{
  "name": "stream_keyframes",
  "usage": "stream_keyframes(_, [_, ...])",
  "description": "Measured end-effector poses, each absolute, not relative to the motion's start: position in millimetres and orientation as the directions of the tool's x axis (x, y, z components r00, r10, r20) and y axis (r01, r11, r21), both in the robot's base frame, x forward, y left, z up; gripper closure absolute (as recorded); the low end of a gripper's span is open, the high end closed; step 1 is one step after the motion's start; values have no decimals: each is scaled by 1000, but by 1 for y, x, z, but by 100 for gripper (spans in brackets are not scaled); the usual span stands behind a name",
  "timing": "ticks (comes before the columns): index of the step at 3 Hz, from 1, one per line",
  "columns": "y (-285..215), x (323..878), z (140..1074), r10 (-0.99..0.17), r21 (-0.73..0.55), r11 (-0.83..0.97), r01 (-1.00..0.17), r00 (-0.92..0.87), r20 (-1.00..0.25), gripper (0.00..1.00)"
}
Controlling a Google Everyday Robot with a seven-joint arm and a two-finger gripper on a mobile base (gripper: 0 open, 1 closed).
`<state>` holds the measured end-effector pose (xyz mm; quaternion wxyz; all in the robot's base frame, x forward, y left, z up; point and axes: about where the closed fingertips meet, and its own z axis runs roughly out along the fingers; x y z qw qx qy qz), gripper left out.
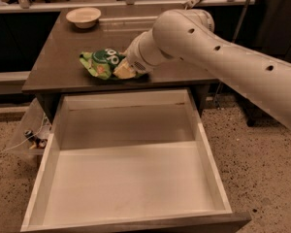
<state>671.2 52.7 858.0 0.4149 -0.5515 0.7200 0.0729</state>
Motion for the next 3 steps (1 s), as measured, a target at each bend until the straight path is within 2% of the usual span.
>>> stream_keyframes(1, [53,671,859,-734,-353,381,-855,-47,-678,19])
stream_keyframes(2, [62,671,839,-744,-335,366,-868,-57,-666,0])
stream_keyframes(3, [62,671,841,-744,-335,366,-868,-57,-665,0])
